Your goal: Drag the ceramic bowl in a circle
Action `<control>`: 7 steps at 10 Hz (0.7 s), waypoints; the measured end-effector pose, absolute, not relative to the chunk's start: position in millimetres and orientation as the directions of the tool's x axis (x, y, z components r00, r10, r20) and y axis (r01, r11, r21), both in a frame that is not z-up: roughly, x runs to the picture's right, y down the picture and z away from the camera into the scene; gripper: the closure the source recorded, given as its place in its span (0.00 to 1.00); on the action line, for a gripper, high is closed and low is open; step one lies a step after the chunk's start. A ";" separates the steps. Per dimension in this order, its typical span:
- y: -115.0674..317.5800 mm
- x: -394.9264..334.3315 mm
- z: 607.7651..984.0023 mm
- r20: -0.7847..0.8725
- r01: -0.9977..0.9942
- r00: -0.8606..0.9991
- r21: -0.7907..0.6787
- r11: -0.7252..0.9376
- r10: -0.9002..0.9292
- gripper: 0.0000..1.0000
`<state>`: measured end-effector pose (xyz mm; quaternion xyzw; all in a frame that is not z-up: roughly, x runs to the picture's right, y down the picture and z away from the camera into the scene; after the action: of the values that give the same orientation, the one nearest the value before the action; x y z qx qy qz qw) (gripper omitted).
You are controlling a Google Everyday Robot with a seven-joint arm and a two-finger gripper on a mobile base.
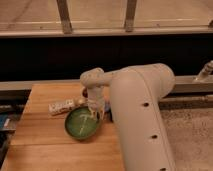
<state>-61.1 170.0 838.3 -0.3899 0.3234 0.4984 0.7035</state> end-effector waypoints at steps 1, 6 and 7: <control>170.4 -77.3 837.9 -0.833 -0.940 0.335 -0.262 0.219 0.441 1.00; 218.2 -130.4 793.6 -0.774 -0.861 0.502 -0.404 0.310 0.385 1.00; 227.6 -131.9 781.9 -0.766 -0.853 0.516 -0.416 0.316 0.384 1.00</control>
<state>-131.9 227.6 781.9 -0.4209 0.2785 0.4057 0.7620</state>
